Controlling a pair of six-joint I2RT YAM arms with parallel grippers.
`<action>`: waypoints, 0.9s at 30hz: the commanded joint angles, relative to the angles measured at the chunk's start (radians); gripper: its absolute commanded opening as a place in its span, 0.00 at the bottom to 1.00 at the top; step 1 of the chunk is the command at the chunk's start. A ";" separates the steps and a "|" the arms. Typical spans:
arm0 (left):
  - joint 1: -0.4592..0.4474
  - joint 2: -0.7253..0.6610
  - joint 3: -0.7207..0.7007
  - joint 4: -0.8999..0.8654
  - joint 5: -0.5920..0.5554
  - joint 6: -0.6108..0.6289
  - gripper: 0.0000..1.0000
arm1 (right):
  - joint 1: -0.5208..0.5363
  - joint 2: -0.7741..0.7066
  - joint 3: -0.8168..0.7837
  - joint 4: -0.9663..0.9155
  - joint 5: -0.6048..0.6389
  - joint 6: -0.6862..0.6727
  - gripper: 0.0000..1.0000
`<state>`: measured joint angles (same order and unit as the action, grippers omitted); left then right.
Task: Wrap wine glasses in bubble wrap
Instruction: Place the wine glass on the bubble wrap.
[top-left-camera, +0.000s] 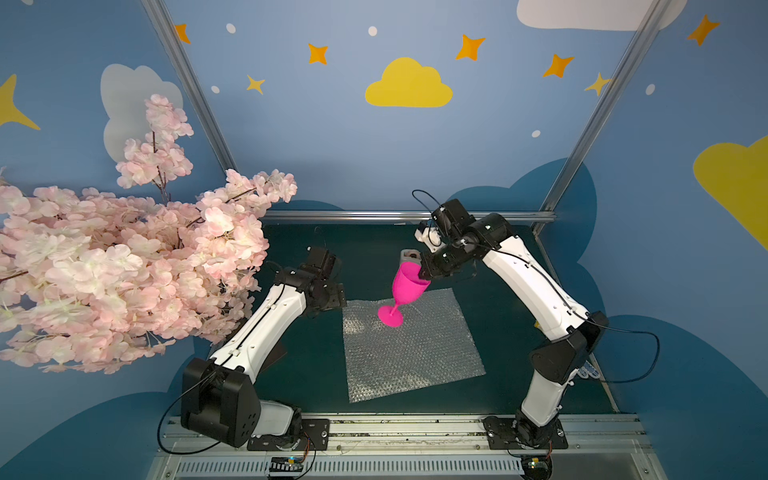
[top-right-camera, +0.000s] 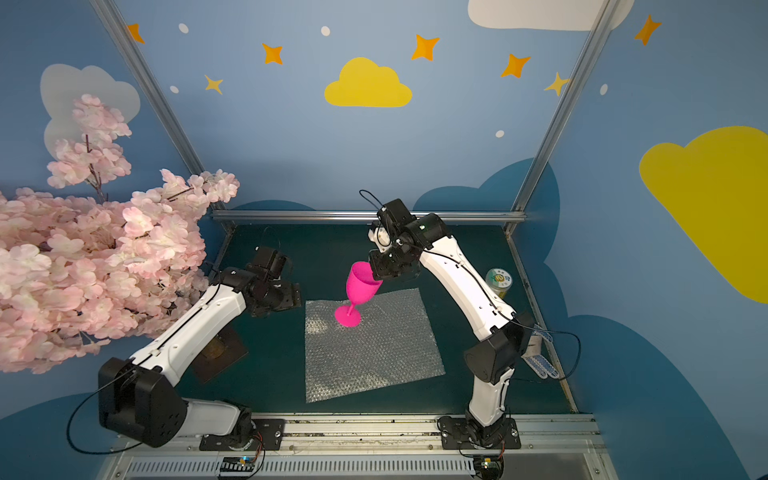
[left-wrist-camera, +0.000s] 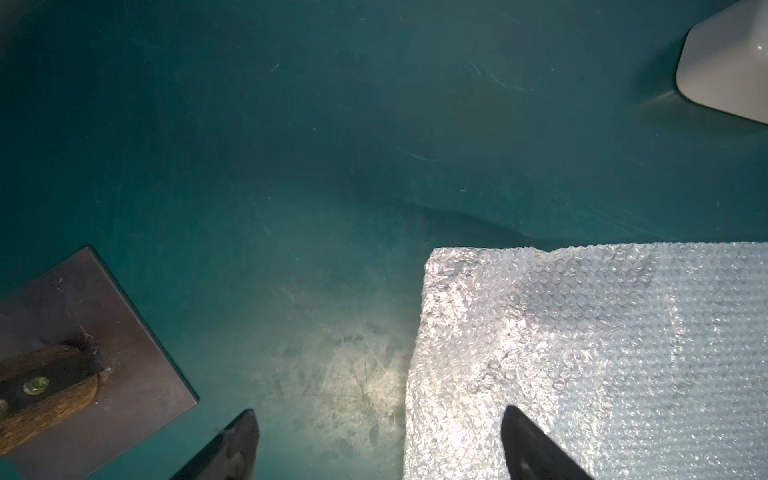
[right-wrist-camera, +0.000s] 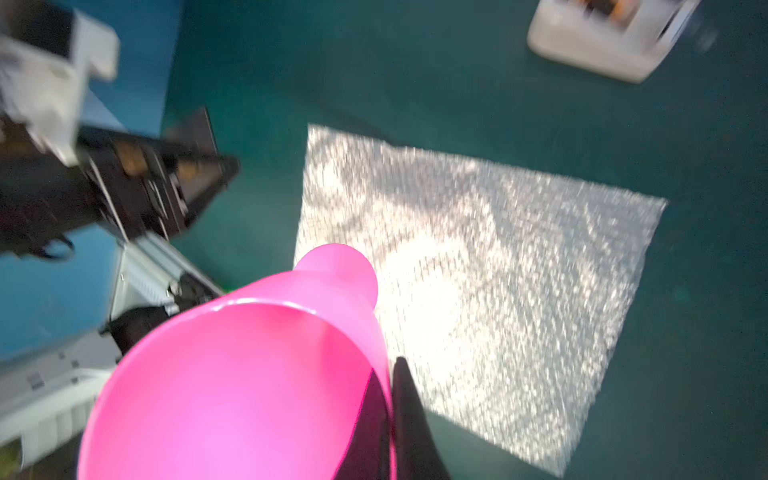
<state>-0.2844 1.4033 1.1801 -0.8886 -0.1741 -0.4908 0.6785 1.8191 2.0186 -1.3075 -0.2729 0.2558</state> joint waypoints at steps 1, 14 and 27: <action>-0.008 0.036 0.036 -0.002 0.029 0.022 0.90 | 0.067 0.010 -0.075 -0.192 -0.115 -0.105 0.00; -0.034 0.092 0.103 -0.025 0.034 0.032 0.90 | 0.139 0.357 0.104 -0.279 -0.033 -0.240 0.04; -0.070 0.044 -0.010 -0.051 0.138 -0.028 0.90 | 0.094 0.453 0.391 -0.183 0.188 -0.117 0.49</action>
<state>-0.3336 1.4715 1.2049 -0.9031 -0.0978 -0.4839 0.7982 2.3398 2.3775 -1.5208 -0.1612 0.0841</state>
